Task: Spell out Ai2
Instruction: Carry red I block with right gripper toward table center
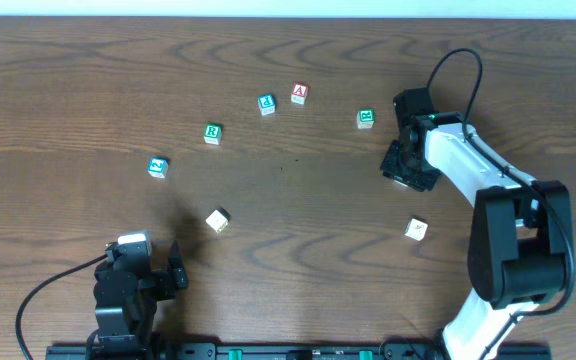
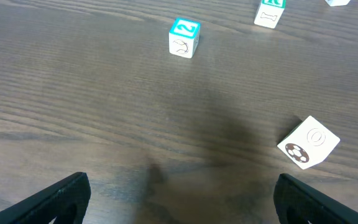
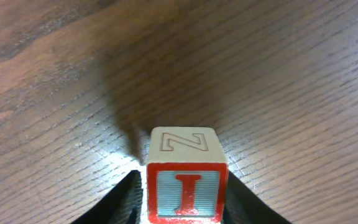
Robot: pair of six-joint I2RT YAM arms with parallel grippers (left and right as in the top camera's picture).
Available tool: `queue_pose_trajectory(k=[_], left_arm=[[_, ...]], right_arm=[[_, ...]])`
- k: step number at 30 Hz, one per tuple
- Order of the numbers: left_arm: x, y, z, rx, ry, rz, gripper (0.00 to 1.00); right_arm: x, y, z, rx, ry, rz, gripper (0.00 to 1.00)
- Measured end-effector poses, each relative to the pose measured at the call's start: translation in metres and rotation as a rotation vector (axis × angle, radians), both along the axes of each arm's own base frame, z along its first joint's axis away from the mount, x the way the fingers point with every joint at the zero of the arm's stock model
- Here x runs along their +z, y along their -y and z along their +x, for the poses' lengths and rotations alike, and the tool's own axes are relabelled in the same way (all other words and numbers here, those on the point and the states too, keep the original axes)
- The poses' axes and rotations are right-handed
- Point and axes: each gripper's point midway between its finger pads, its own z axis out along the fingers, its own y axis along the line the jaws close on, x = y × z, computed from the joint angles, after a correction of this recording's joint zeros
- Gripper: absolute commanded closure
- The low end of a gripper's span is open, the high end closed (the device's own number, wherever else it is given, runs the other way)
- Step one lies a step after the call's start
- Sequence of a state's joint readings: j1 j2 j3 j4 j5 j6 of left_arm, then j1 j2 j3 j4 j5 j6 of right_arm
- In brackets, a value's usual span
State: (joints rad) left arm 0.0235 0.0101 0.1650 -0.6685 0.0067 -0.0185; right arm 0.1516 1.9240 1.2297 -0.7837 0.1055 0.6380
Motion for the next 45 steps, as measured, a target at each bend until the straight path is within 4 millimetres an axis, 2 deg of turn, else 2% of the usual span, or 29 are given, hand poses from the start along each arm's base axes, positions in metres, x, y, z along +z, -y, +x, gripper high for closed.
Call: queue_pose_trajectory(k=[11, 14, 17, 21, 29, 33, 36, 40, 45], left_arm=[[0.000, 0.000, 0.000, 0.000, 0.000, 0.000, 0.05], [0.000, 0.000, 0.000, 0.000, 0.000, 0.000, 0.05], [0.000, 0.000, 0.000, 0.000, 0.000, 0.000, 0.05], [0.000, 0.000, 0.000, 0.000, 0.000, 0.000, 0.05], [0.000, 0.000, 0.000, 0.000, 0.000, 0.000, 0.04], [0.000, 0.000, 0.000, 0.000, 0.000, 0.000, 0.05], [0.000, 0.000, 0.000, 0.000, 0.000, 0.000, 0.05], [0.000, 0.000, 0.000, 0.000, 0.000, 0.000, 0.05], [0.000, 0.000, 0.000, 0.001, 0.000, 0.000, 0.05]], right_arm=[[0.001, -0.002, 0.009, 0.068, 0.032, 0.001, 0.62], [0.001, -0.008, 0.014, 0.118, 0.050, 0.020, 0.66], [0.002, -0.021, 0.018, 0.187, 0.068, 0.050, 0.68], [0.003, -0.048, 0.016, 0.299, 0.075, 0.073, 0.68], [0.005, -0.127, -0.007, 0.564, 0.071, 0.091, 0.71], [0.022, -0.178, -0.016, 0.697, 0.109, 0.107, 0.72], [0.045, -0.215, -0.018, 0.774, 0.157, 0.112, 0.74], [0.070, -0.237, -0.014, 0.801, 0.215, 0.087, 0.74], [0.092, -0.245, 0.001, 0.740, 0.274, 0.089, 0.74]])
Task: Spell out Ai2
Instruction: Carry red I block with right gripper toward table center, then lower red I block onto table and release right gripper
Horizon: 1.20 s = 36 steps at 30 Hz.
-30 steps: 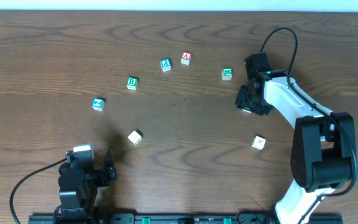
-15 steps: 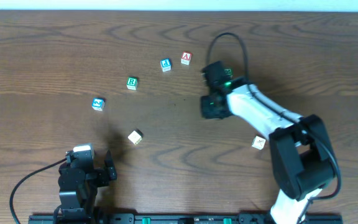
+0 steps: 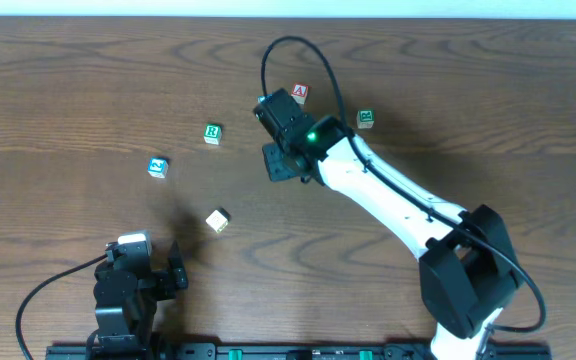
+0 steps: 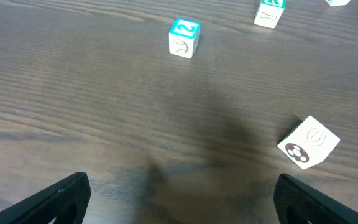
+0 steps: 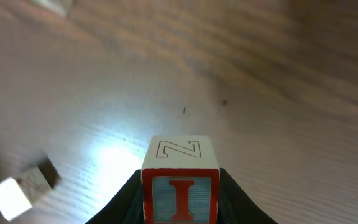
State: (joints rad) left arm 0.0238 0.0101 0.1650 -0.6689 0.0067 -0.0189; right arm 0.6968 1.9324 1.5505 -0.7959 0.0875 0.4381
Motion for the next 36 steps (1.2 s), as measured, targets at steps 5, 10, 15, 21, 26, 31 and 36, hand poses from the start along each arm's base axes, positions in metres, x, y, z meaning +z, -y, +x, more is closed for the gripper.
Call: queue_pose_trajectory(k=[5, 10, 15, 21, 26, 31, 36], left_arm=[[0.000, 0.000, 0.000, 0.000, 0.000, 0.000, 0.05], [0.000, 0.000, 0.000, 0.000, 0.000, 0.000, 0.05], [0.000, 0.000, 0.000, 0.000, 0.000, 0.000, 0.05], [0.000, 0.000, 0.000, 0.000, 0.000, 0.000, 0.05], [0.000, 0.000, 0.000, 0.000, 0.000, 0.000, 0.05], [0.000, 0.000, 0.000, 0.000, 0.000, 0.000, 0.05], [0.000, 0.000, 0.000, 0.000, 0.000, 0.000, 0.05]], right_arm=[[-0.018, -0.004, 0.014, -0.054, -0.061, -0.025, 0.74], [-0.054, 0.007, 0.007, -0.106, -0.168, -0.120, 0.76], [-0.066, 0.019, 0.010, -0.165, -0.197, -0.140, 0.76], [-0.064, 0.033, 0.026, -0.251, -0.186, -0.113, 0.77], [-0.063, 0.034, 0.034, -0.281, -0.168, -0.092, 0.75], [-0.063, 0.031, 0.038, -0.312, -0.157, -0.068, 0.78], [-0.066, 0.029, 0.041, -0.326, -0.151, -0.057, 0.76]])
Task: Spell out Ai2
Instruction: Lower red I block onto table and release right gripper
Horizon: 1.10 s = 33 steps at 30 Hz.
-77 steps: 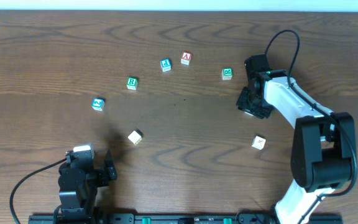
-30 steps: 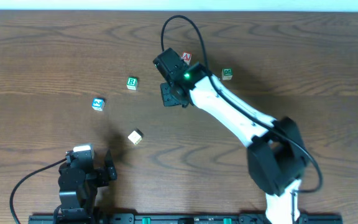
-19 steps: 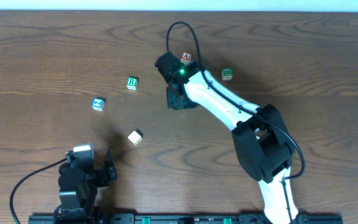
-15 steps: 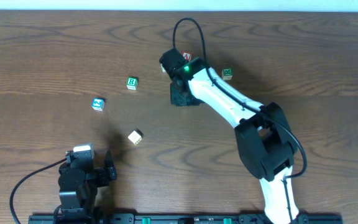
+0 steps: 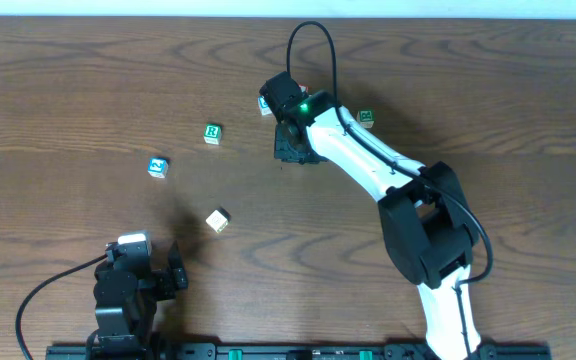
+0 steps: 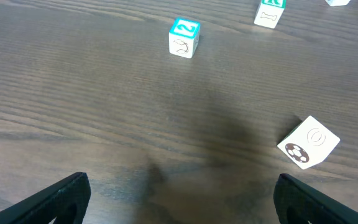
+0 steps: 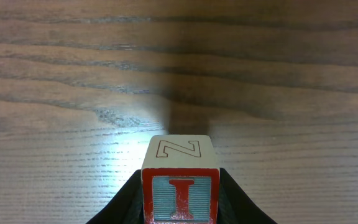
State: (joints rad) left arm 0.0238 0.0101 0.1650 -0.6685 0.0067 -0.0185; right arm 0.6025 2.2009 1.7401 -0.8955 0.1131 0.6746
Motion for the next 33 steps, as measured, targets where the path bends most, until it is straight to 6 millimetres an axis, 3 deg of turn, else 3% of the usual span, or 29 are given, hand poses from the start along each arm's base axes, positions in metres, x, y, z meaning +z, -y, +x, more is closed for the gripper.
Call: queue_pose_trajectory(k=[7, 15, 18, 19, 22, 30, 33], left_arm=[[0.000, 0.000, 0.000, 0.000, 0.000, 0.000, 0.05], [0.000, 0.000, 0.000, 0.000, 0.000, 0.000, 0.05], [0.000, 0.000, 0.000, 0.000, 0.000, 0.000, 0.04], [0.000, 0.000, 0.000, 0.000, 0.000, 0.000, 0.05], [0.000, 0.000, 0.000, 0.000, 0.000, 0.000, 0.04], [0.000, 0.000, 0.000, 0.000, 0.000, 0.000, 0.05], [0.000, 0.000, 0.000, 0.000, 0.000, 0.000, 0.05]], right_arm=[[-0.001, -0.001, 0.002, -0.013, 0.005, 0.007, 0.76], [-0.020, 0.000, 0.001, -0.025, -0.024, -0.011, 0.74], [-0.020, -0.001, 0.001, -0.026, -0.023, -0.009, 0.60], [-0.020, -0.001, 0.001, -0.030, -0.023, -0.008, 0.50], [-0.020, -0.001, 0.002, -0.036, -0.022, -0.006, 0.39], [-0.018, -0.001, 0.001, -0.035, -0.025, -0.008, 0.24], [-0.004, -0.004, 0.007, -0.019, -0.014, -0.003, 0.21]])
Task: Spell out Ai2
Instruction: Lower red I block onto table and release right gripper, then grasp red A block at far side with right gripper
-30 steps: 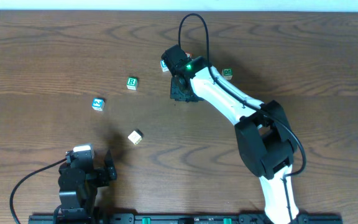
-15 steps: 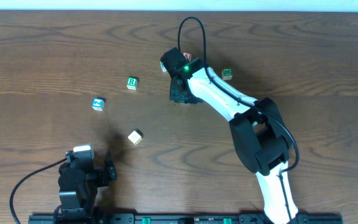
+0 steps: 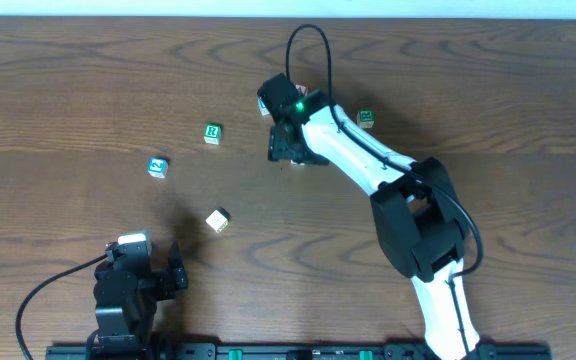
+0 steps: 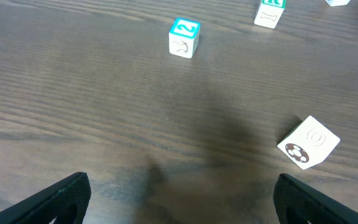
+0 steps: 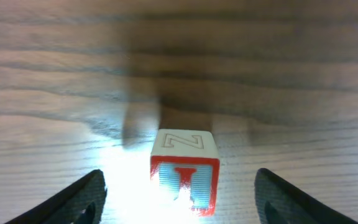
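Observation:
The red-framed I block (image 5: 184, 171), with a Z on its top face, stands on the wood between the fingers of my right gripper (image 5: 184, 200), which is open and clear of it on both sides. Overhead, that gripper (image 3: 287, 148) hangs over the block and hides it, just in front of the far row of blocks. The blue 2 block (image 3: 158, 166) (image 4: 184, 36) lies to the left. The A block is mostly hidden behind the right arm. My left gripper (image 4: 182, 196) is open over bare wood at the near left.
A green R block (image 3: 212, 132) (image 4: 270, 12) sits left of the right gripper. A white block (image 3: 217, 220) (image 4: 308, 142) lies ahead of the left gripper. A green block (image 3: 366, 118) rests right of the arm. The right arm (image 3: 368, 165) crosses the table's middle.
My right gripper has opened and let go of the I block, which now stands on the table between its fingers. The left arm has not moved.
My right gripper was shut on the I block at the right side of the table. Then it held the block over the table's middle, then low in front of the far row. Now the block is set down and released. The left arm stayed still throughout.

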Robot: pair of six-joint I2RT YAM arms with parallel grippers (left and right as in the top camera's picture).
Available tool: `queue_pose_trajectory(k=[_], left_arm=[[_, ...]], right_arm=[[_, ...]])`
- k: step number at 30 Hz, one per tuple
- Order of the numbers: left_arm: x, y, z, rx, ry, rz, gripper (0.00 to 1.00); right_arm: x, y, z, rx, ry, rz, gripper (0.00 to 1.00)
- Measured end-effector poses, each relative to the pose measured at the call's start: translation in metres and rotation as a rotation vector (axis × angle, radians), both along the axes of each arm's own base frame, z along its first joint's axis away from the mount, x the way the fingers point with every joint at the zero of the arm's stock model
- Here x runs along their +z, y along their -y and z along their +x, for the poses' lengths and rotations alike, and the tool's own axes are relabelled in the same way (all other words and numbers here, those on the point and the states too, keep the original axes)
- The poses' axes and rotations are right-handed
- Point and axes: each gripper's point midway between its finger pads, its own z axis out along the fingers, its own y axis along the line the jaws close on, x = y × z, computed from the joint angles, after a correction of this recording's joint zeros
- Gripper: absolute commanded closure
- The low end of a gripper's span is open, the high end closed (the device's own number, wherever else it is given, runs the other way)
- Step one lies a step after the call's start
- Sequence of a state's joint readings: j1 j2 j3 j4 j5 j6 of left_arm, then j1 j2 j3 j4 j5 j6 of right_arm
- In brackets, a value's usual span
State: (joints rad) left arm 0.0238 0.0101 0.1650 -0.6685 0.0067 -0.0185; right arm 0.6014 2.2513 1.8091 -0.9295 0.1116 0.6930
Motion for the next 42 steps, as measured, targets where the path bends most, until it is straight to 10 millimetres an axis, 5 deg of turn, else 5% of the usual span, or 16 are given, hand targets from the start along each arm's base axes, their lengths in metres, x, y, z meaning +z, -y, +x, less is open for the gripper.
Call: queue_pose_trajectory(k=[6, 11, 15, 23, 42], left_arm=[[0.000, 0.000, 0.000, 0.000, 0.000, 0.000, 0.05], [0.000, 0.000, 0.000, 0.000, 0.000, 0.000, 0.05], [0.000, 0.000, 0.000, 0.000, 0.000, 0.000, 0.05], [0.000, 0.000, 0.000, 0.000, 0.000, 0.000, 0.04], [0.000, 0.000, 0.000, 0.000, 0.000, 0.000, 0.05]], right_arm=[[0.072, -0.023, 0.046, 0.021, 0.167, 0.099, 0.20], [0.089, -0.019, 0.072, -0.012, 0.245, 0.149, 0.20], [0.081, -0.008, 0.101, -0.052, 0.284, 0.194, 0.19], [0.013, 0.024, 0.143, -0.131, 0.249, 0.205, 0.16], [0.014, 0.019, 0.153, -0.129, 0.288, 0.217, 0.20]])
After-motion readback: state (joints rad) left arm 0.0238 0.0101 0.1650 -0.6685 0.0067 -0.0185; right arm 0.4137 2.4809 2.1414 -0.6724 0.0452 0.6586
